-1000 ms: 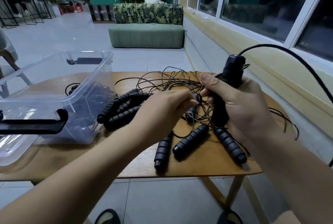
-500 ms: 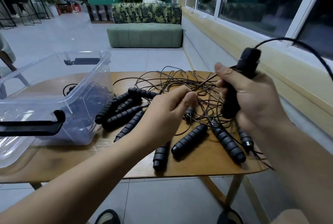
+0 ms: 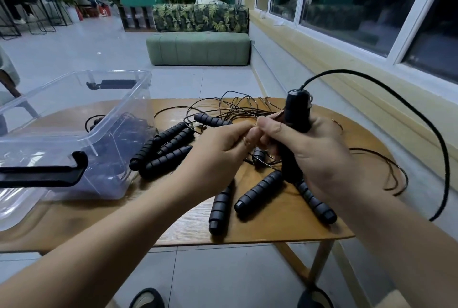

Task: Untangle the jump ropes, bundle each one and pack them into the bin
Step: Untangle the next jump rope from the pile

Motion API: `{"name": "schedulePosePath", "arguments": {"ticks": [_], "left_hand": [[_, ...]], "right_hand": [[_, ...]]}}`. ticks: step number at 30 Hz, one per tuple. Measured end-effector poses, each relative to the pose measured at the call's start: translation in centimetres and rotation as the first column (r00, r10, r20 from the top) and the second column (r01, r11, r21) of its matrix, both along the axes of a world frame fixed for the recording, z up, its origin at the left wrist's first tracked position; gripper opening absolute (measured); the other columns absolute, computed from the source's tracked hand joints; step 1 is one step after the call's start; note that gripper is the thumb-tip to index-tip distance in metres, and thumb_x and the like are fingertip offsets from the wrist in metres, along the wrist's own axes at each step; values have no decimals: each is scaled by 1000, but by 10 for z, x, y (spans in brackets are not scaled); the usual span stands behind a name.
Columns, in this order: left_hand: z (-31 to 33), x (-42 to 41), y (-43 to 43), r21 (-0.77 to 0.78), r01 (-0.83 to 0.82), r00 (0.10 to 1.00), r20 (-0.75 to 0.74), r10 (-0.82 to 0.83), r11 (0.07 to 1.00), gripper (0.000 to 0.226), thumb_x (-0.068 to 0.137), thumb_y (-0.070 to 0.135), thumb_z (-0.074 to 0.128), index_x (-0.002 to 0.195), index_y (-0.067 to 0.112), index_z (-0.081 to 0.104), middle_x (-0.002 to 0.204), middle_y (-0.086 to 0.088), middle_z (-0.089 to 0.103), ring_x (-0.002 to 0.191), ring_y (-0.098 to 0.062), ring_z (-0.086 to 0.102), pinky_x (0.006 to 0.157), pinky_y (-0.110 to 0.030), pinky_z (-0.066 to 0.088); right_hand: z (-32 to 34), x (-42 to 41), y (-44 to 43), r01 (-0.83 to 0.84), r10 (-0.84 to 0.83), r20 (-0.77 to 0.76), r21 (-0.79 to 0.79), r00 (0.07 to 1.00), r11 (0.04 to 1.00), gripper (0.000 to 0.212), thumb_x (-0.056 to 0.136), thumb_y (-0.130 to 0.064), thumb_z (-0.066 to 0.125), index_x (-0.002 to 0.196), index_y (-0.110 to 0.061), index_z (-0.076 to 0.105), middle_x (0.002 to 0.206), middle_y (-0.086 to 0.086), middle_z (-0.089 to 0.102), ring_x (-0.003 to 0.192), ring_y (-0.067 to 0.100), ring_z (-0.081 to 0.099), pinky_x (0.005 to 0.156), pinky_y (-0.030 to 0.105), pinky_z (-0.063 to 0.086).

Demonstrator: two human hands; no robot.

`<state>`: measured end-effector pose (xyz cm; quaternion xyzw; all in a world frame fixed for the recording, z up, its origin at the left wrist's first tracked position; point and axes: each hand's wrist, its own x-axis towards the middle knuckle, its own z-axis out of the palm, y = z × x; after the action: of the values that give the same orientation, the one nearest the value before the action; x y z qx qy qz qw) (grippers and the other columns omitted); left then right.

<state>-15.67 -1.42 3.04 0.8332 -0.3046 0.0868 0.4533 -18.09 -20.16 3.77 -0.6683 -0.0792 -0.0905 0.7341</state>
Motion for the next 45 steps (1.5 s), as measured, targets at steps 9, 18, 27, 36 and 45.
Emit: {"name": "schedulePosePath", "arguments": {"ticks": [9, 18, 27, 36, 45], "left_hand": [[1, 1, 11, 94, -84, 996, -26, 87, 992, 35, 112, 35, 50, 92, 20, 73, 57, 23, 57, 55, 2, 54, 55, -15, 35], [7, 2, 12, 142, -106, 993, 67, 97, 984, 31, 111, 39, 50, 95, 24, 73, 64, 26, 61, 60, 3, 56, 56, -13, 35], [5, 14, 23, 155, -115, 987, 133, 94, 981, 34, 112, 43, 47, 95, 28, 72, 65, 15, 62, 59, -2, 55, 56, -21, 37], [5, 24, 28, 151, -194, 968, 187, 165, 969, 38, 111, 48, 44, 95, 28, 72, 74, 14, 68, 68, -4, 59, 64, -29, 47], [4, 12, 16, 164, -111, 977, 198, 78, 980, 31, 111, 43, 50, 97, 23, 70, 65, 6, 58, 62, -11, 54, 58, -33, 42]], "right_hand": [[26, 8, -33, 265, -263, -37, 168, 964, 949, 22, 91, -25, 84, 81, -12, 68, 67, 1, 66, 57, 15, 55, 58, 27, 45], [4, 3, -5, 19, -19, 16, 4, 1000, 1000, 18, 92, -14, 81, 104, -2, 77, 91, 16, 78, 68, 21, 63, 59, 28, 51], [21, 4, -19, 182, -187, 45, 97, 981, 978, 14, 91, -20, 83, 84, -9, 76, 76, 8, 74, 64, 16, 61, 63, 26, 51], [22, 10, -32, 165, -168, 4, 163, 986, 973, 19, 90, -23, 83, 97, -9, 74, 85, 7, 77, 64, 14, 60, 60, 26, 50], [-2, 5, 0, 55, -55, 21, -4, 998, 998, 15, 94, -18, 81, 101, -4, 79, 89, 22, 75, 68, 29, 58, 60, 36, 48]]}}
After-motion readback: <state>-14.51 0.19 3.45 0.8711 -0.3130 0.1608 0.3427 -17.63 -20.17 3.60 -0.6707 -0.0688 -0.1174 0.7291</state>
